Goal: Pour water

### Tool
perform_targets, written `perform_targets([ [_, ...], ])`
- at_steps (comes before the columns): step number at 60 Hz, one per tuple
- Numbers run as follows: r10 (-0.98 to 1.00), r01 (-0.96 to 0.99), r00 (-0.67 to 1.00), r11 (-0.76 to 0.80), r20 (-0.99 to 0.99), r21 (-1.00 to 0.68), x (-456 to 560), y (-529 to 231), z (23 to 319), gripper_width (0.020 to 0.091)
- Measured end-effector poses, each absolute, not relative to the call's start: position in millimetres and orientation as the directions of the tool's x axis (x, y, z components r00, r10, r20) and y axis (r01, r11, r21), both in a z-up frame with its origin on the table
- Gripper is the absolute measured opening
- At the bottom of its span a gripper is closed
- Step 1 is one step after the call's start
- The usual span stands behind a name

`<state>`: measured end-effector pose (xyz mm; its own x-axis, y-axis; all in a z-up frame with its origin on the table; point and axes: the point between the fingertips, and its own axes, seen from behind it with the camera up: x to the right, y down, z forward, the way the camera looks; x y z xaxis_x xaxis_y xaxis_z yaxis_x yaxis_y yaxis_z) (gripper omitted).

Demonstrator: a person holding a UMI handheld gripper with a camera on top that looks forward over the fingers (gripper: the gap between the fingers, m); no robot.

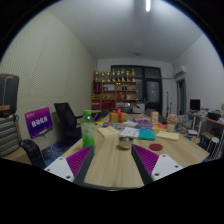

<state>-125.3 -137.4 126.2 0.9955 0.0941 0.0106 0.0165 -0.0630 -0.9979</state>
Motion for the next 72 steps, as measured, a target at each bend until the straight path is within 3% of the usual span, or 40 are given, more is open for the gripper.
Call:
perform_targets([
  [16,0.155,0.048,0.987,-0.059,0.038,-0.997,-251.7,-22.9,128.2,0.0818],
  [36,-0.015,0.089,0.996,-0.049,0.089,-0.995,-253.2,89.2,125.1,0.0831],
  [38,-0.024,0.098,0.995,-0.034,0.099,-0.995,-250.3,98.9,126.1,0.0813],
  [42,-0.024,0.093,0.995,-0.04,0.094,-0.995,-250.5,111.2,122.3,0.0608],
  [54,0.024,-0.017,1.0,-0.027,-0.018,-0.999,-262.2,122.9,114.7,0.053],
  [66,0.054,-0.01,0.998,-0.045,-0.012,-0.999,-253.2,133.8,118.4,0.0448],
  [72,0.078,-0.216,0.972,-0.046,-0.22,-0.975,-246.6,134.0,138.7,0.0447],
])
